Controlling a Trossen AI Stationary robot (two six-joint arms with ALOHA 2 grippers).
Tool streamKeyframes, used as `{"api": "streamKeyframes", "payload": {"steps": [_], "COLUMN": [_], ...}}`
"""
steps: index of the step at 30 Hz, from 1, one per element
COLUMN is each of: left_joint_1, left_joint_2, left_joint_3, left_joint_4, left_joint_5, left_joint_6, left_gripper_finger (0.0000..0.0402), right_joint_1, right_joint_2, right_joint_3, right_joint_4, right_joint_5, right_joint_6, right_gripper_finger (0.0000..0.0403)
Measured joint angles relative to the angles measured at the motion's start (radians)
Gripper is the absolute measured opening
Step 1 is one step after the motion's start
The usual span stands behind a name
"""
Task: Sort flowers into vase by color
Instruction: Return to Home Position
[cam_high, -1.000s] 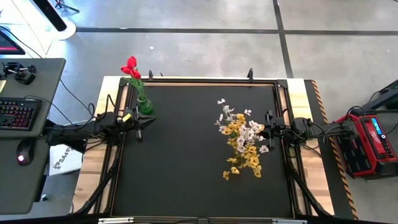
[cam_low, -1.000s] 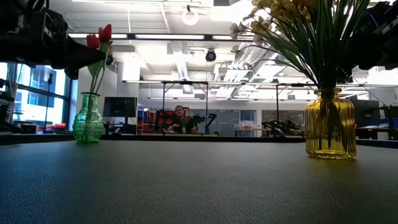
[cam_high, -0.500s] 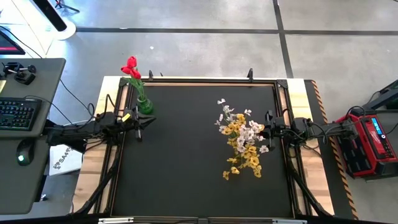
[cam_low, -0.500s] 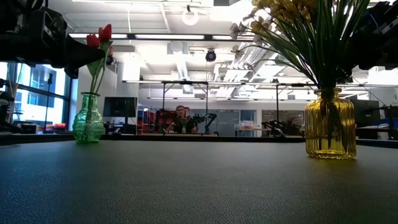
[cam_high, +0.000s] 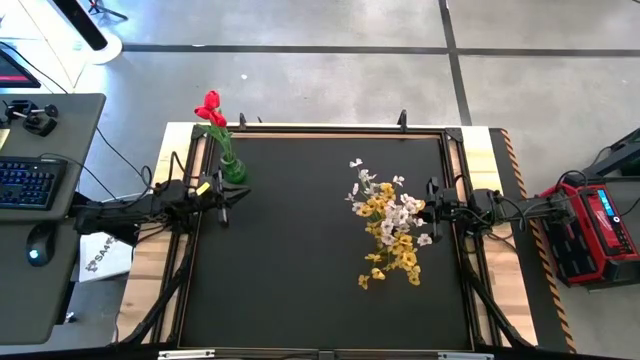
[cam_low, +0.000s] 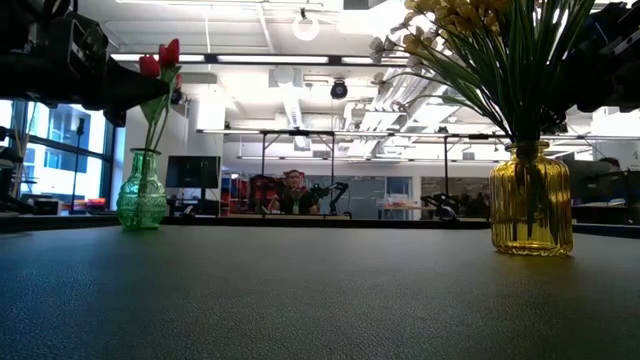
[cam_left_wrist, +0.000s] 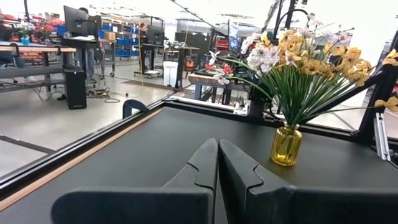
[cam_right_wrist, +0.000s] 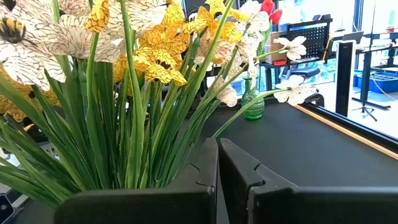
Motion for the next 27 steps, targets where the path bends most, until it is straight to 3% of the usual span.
{"api": "streamKeyframes", "payload": {"steps": [27], "left_joint_1": [0.000], "left_joint_2": [0.000], "left_joint_3": [0.000], "left_joint_4": [0.000], "left_joint_5": [0.003], "left_joint_6": [0.008], "left_gripper_finger": [0.0001], "right_joint_1": [0.000], "right_joint_2": [0.000], "right_joint_3": [0.000], "right_joint_4": [0.000], "right_joint_5": [0.000], "right_joint_6": [0.000], "right_gripper_finger": [0.0000]}}
